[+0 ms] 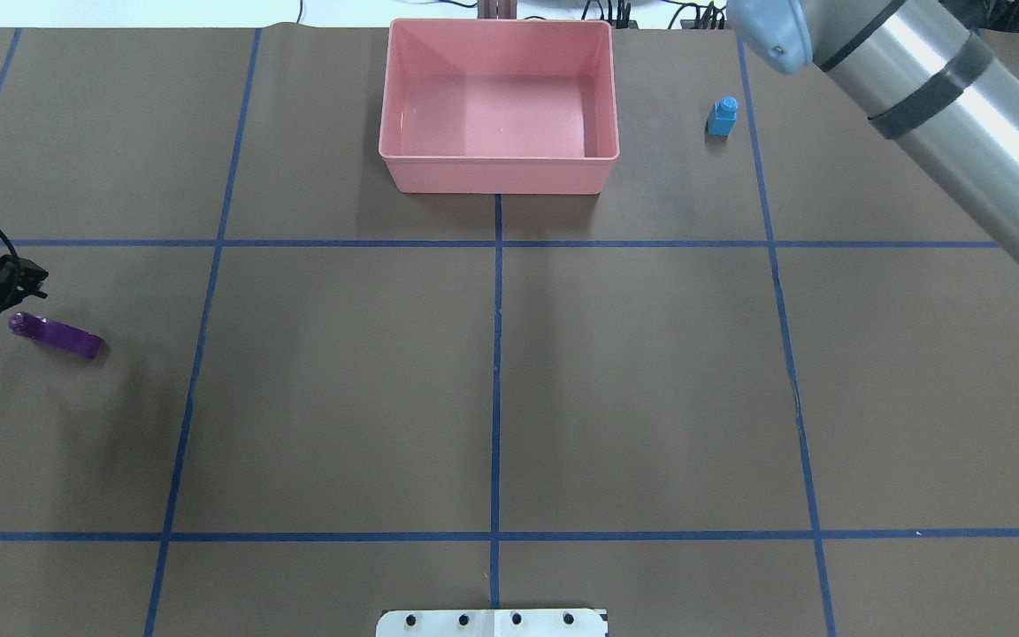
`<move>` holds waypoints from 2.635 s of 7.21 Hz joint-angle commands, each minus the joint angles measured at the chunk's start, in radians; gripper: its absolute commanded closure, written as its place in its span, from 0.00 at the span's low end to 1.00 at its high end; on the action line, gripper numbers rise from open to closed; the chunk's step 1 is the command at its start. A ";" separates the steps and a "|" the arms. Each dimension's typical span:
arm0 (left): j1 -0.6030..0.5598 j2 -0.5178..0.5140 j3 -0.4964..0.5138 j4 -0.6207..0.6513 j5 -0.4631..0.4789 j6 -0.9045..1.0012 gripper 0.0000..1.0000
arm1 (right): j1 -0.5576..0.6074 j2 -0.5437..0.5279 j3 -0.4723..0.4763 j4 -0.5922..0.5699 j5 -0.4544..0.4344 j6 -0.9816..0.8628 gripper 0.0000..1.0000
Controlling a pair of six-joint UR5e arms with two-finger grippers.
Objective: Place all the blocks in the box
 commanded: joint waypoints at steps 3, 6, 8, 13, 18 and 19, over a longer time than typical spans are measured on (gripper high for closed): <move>0.049 -0.020 0.049 -0.019 0.045 -0.059 0.07 | -0.035 0.098 -0.202 0.159 -0.086 0.001 1.00; 0.058 -0.024 0.051 -0.029 0.066 -0.070 1.00 | -0.052 0.112 -0.221 0.164 -0.120 0.001 1.00; 0.052 -0.012 -0.014 -0.020 0.001 -0.053 1.00 | -0.084 0.149 -0.280 0.166 -0.179 0.001 1.00; 0.009 -0.099 -0.129 0.131 -0.016 0.086 1.00 | -0.195 0.180 -0.464 0.367 -0.313 0.001 1.00; -0.153 -0.401 -0.077 0.359 -0.135 0.187 1.00 | -0.272 0.172 -0.572 0.362 -0.295 0.012 1.00; -0.170 -0.463 -0.042 0.360 -0.156 0.186 1.00 | -0.272 0.167 -0.572 0.357 -0.255 0.013 0.37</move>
